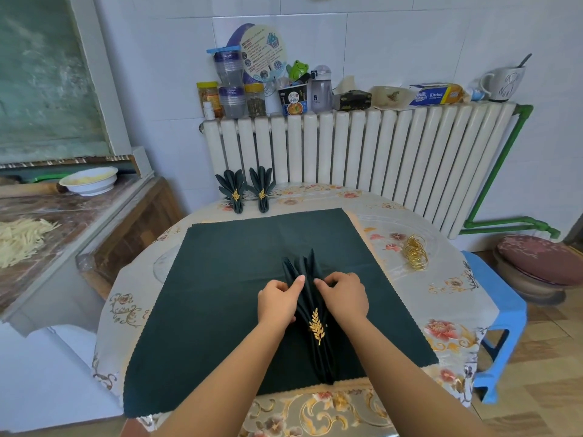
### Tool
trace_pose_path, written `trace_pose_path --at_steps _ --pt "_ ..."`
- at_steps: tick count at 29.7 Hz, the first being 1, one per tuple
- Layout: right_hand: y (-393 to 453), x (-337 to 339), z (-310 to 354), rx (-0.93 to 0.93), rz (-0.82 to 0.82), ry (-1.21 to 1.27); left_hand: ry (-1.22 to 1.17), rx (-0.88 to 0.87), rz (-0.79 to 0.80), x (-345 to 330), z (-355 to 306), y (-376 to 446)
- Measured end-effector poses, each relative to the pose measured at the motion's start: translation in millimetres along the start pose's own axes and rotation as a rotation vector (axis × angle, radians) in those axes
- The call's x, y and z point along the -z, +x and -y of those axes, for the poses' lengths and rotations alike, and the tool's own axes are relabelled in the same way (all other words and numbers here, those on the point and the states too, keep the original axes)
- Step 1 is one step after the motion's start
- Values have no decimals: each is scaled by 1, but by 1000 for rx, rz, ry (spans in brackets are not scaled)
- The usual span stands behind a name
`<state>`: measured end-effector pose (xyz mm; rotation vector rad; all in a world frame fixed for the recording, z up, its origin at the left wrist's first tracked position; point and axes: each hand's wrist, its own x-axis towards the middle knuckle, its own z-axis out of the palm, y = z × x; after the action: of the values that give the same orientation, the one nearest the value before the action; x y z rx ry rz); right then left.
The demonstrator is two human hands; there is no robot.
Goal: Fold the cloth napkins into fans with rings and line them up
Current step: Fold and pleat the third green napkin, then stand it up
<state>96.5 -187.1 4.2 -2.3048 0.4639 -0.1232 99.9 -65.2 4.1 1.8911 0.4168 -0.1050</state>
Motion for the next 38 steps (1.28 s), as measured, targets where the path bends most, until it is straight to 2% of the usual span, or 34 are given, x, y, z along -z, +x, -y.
trace_pose_path --at_steps 5,11,16,19,21,23,26,29,32,38 --pt "-3 2 -15 -129 -34 264 -66 15 -68 -1 4 -1" --pt "-4 7 -22 -161 41 341 -97 64 -72 0 7 -5" --pt "-6 11 -20 -146 77 335 20 26 -41 3 6 1" --pt "-13 13 -16 -129 66 318 70 -63 -65 5 0 3" --pt "-23 11 -13 -67 8 250 139 -193 -130 8 -7 6" --pt "-38 6 -9 22 -50 137 254 -287 -130 10 -18 16" --pt "-58 -3 -6 115 -48 -30 482 -293 -59 12 -38 36" --pt "-67 -8 -8 149 -30 -143 564 -244 96 14 -53 53" --pt "-69 -11 -14 174 -23 -77 428 -189 285 15 -57 75" --pt "-70 -6 -25 197 -38 117 47 -48 521 22 -43 99"
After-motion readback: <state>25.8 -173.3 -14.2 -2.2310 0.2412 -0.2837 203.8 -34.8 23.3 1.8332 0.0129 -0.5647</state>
